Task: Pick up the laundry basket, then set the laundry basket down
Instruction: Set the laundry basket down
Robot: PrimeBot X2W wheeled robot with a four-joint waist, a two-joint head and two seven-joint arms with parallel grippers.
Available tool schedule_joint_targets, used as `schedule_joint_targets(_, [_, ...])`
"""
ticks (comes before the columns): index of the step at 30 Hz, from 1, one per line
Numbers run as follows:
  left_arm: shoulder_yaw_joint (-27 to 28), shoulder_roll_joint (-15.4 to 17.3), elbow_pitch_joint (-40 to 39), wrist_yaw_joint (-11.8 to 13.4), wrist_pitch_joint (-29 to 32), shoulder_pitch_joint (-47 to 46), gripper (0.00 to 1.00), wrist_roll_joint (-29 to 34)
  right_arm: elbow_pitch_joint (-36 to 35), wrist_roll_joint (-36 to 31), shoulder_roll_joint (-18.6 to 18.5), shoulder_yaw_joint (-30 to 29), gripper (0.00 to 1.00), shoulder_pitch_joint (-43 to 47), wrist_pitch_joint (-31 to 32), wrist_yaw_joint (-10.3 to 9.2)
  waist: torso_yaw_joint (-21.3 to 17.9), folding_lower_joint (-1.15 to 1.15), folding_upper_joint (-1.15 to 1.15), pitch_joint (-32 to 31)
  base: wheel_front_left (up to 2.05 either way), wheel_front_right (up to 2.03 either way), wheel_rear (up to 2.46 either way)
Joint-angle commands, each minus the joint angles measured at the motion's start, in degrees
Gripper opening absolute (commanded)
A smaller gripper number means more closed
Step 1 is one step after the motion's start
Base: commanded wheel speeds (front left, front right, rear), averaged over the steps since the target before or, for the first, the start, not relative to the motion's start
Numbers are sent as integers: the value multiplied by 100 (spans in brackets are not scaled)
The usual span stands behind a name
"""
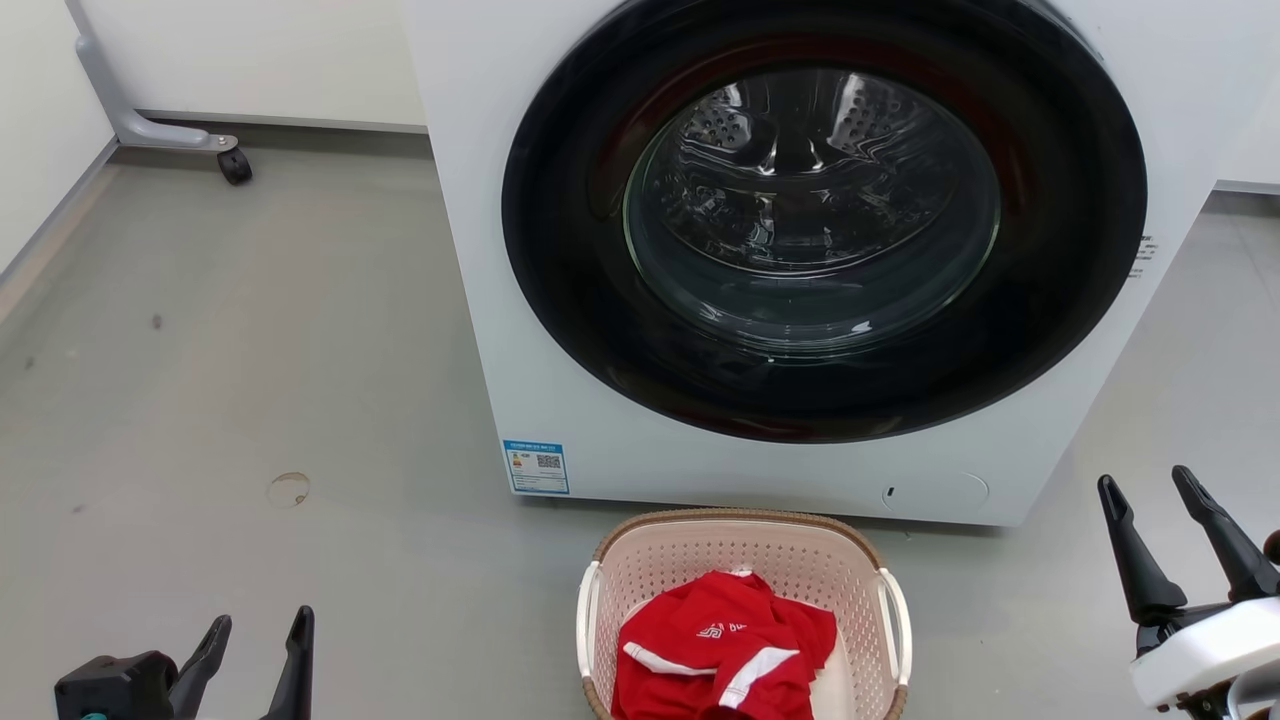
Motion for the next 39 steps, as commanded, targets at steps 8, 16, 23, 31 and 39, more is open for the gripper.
schedule_joint_targets(8, [232,168,-96,15,-47,-421,100,26,-180,-43,-169,21,100,-125,39,-16,18,0,0,16,0,0,0])
schedule_joint_targets(16, [234,162,-86,-6,-68,-419,100,3,-177,-48,-168,26,100,-121,47,-16,29,0,0,16,0,0,0])
schedule_joint_targets(23, [222,178,-75,-38,-98,-429,100,20,-174,-57,-160,28,100,-127,57,-16,26,0,0,20,0,0,0])
schedule_joint_targets(31, [192,187,-66,-85,-110,-462,100,38,-166,-46,-166,42,100,-137,55,-16,17,0,0,21,0,0,0])
schedule_joint_targets(39, [191,169,-48,-78,-100,-466,100,3,-159,-46,-165,50,100,-143,61,-16,4,0,0,26,0,0,0])
